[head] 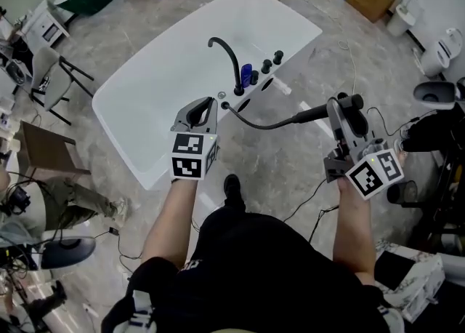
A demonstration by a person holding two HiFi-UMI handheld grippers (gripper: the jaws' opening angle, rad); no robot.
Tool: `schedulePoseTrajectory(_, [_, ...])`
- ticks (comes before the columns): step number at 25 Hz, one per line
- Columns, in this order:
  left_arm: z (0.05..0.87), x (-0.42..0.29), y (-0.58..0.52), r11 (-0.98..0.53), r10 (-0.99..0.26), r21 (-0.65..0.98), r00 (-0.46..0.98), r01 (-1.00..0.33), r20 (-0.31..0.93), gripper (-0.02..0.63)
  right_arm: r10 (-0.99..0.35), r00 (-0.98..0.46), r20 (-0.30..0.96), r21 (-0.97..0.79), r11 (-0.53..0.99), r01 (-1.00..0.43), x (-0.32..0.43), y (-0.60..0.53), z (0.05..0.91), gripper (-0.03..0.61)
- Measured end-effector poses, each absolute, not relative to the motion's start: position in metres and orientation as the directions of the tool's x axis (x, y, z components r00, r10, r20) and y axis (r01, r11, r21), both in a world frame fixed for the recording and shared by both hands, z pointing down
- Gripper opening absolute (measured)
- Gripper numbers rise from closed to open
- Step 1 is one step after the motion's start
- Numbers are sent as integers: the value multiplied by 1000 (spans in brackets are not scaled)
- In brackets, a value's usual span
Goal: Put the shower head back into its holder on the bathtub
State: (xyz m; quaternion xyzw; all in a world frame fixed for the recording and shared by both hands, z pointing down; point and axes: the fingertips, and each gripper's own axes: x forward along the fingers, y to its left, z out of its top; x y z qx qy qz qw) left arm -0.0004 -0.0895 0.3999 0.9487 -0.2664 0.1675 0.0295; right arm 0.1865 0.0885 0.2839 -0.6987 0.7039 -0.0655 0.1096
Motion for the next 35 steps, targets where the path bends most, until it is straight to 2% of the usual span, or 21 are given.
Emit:
schedulePoseTrajectory(12, [400, 6, -208, -855, -493, -5, 810, -519, 318, 28, -996, -70, -55, -211, 80, -974, 175, -56, 268, 147])
schedulePoseTrajectory(22, [403, 10, -244, -819, -537, 9, 772, -574, 340, 28, -987, -157, -17, -234, 157, -960, 185, -114, 277, 147])
schedulePoseTrajectory(29, [413, 17, -281, -750, -617, -2, 698, -662, 363, 28, -960, -281, 6, -261, 270, -927, 201, -168, 296, 147])
schedulePoseTrajectory(35, [427, 53, -311, -669, -676, 14, 616, -743, 404, 28, -909, -414, 51, -295, 382, -876, 240, -228, 321, 147])
